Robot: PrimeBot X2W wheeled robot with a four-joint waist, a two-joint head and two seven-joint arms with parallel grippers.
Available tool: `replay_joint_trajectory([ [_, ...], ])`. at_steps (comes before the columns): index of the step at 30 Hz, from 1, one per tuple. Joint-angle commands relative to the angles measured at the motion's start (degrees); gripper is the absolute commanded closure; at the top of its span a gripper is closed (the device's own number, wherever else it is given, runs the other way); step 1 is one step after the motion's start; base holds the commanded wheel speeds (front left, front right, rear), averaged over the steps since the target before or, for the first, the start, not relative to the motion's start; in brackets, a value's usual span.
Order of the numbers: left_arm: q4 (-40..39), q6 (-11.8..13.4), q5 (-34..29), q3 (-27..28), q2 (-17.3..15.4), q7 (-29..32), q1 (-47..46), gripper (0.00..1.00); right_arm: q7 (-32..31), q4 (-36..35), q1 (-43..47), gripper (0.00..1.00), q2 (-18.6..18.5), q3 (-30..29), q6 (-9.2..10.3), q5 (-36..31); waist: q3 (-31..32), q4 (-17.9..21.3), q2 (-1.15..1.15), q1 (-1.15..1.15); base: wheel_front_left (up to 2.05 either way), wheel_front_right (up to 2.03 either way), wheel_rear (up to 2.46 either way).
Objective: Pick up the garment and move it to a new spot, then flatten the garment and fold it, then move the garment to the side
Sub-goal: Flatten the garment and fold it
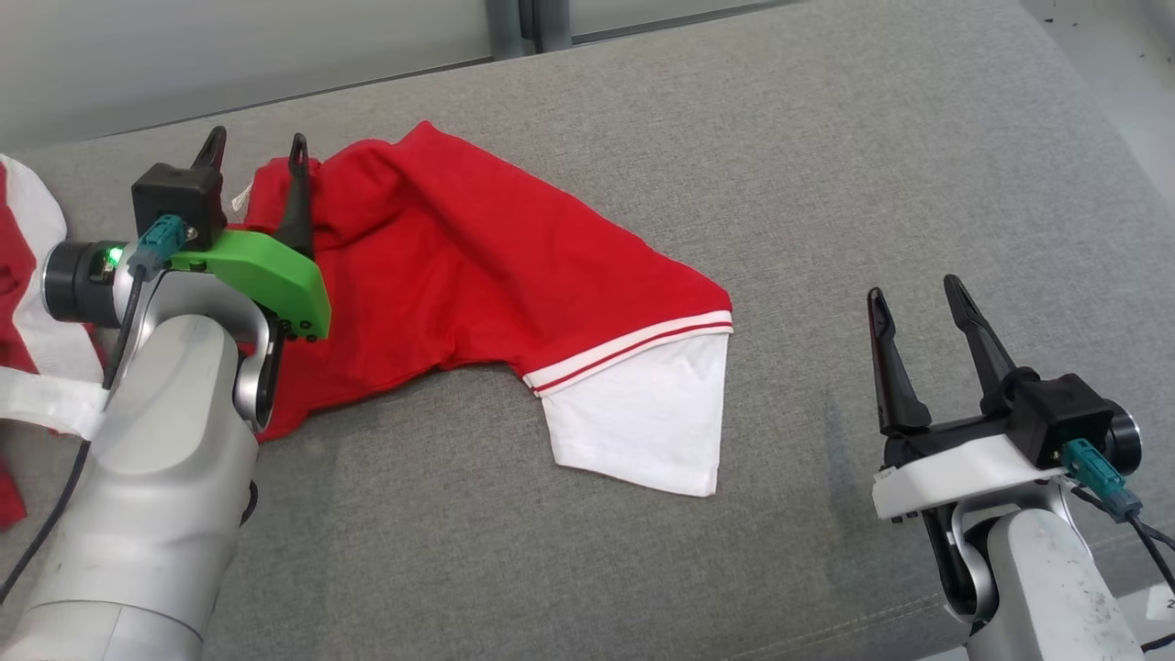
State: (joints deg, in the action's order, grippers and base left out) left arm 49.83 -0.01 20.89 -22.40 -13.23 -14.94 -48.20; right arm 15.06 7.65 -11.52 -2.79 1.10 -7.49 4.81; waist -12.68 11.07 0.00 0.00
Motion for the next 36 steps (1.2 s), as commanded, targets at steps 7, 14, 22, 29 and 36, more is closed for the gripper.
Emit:
replay_joint_trajectory([
  [7,-6.09,0.27,0.22,2.48,1.62,-0.24,6.25,0.00,0.23,-0.32,1.93,0.00,-0.18,-1.64,0.00,-1.00,1.96,-3.80,0.00,0.00,0.00,0.00,0.00],
  [14,-19.29,0.63,-0.73,6.04,3.34,-0.24,16.91,0.00,0.23,-1.22,2.94,0.00,-0.20,-2.02,0.00,-1.43,3.20,-6.30,0.00,0.00,0.00,0.00,0.00],
  [22,-29.91,0.22,-1.26,8.36,4.92,-0.24,29.48,0.00,0.23,-2.25,3.75,0.00,-0.19,-2.97,0.00,-2.76,5.53,-8.61,0.00,0.00,0.00,0.00,0.00],
  [29,-33.75,1.27,-0.36,10.48,5.49,-0.25,37.21,0.00,0.23,-2.65,5.58,0.00,-0.19,-2.86,0.00,-3.20,7.62,-9.32,0.00,0.00,0.00,0.00,0.00],
  [36,-37.83,2.13,-0.11,12.10,6.16,-0.26,45.02,0.00,0.23,-2.98,8.19,0.00,-0.19,-1.97,0.00,-2.55,9.84,-9.23,0.00,0.00,0.00,0.00,0.00],
])
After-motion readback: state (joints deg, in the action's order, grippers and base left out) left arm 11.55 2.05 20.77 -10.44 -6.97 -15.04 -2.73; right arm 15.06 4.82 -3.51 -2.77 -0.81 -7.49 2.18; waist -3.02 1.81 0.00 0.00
